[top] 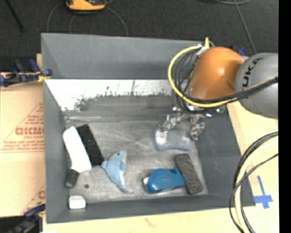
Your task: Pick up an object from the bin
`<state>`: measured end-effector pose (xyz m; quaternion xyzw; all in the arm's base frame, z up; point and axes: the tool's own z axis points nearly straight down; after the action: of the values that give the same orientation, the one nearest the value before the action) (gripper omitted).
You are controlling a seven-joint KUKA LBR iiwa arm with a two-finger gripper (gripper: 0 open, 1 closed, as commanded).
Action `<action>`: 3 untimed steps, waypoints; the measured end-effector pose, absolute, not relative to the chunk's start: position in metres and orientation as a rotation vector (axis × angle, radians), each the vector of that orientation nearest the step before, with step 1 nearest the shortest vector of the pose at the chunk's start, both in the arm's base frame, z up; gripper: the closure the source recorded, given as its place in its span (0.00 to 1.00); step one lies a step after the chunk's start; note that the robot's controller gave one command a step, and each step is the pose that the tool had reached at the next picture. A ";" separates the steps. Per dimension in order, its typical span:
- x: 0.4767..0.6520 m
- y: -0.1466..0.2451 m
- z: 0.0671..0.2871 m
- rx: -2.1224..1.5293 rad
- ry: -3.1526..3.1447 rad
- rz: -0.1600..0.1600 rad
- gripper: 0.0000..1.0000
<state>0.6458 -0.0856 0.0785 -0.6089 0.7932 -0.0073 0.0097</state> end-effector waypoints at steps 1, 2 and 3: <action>0.636 -0.050 0.076 -2.152 2.269 -0.016 1.00; 0.636 -0.050 0.076 -2.152 2.270 -0.015 0.00; 0.636 -0.051 0.076 -2.150 2.273 -0.013 1.00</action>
Offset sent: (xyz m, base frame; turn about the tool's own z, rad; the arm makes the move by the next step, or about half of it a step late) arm 0.0000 0.0000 0.0000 0.0000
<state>0.6360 -0.0506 0.0761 -0.6871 0.7265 -0.0042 0.0063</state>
